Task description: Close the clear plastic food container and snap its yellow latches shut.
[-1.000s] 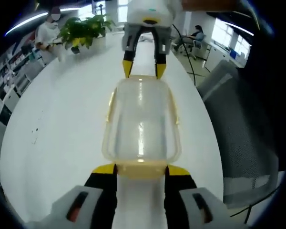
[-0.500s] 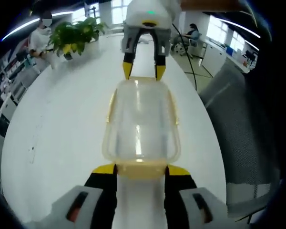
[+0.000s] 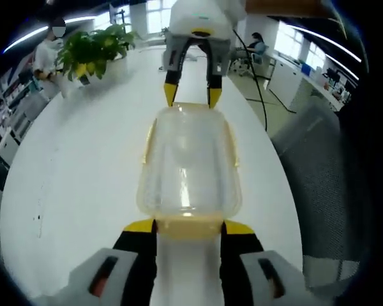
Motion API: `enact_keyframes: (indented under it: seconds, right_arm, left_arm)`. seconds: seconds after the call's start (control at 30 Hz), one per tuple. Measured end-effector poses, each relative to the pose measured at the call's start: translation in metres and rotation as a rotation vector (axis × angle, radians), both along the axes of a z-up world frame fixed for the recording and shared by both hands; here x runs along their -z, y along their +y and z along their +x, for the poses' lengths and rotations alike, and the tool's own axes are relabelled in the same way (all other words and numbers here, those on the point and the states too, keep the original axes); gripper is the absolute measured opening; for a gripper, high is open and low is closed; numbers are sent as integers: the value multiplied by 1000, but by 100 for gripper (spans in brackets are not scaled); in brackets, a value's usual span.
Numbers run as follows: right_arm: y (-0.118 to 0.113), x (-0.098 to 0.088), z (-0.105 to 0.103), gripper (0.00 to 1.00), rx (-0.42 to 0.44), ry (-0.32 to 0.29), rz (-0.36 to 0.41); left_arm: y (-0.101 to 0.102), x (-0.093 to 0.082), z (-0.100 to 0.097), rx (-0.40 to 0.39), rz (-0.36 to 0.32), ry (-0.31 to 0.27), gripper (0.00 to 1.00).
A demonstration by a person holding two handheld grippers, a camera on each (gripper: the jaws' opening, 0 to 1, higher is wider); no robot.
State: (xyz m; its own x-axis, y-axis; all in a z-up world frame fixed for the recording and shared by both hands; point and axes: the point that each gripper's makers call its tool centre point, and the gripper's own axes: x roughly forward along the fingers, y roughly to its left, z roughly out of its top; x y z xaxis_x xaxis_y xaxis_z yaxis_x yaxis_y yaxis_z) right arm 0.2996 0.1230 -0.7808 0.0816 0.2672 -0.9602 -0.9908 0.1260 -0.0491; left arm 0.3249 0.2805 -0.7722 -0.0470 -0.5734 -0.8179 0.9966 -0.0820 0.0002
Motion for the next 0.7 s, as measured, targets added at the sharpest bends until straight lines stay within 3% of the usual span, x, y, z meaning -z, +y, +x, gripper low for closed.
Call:
enact_keyframes:
  seconds: [0.27, 0.7]
  right_arm:
    - [-9, 2, -2, 36, -11, 6, -5]
    - [0, 7, -1, 36, -35, 5, -14]
  left_arm:
    - [-9, 1, -4, -13, 3, 12, 33]
    - [1, 11, -6, -28, 23, 34, 33]
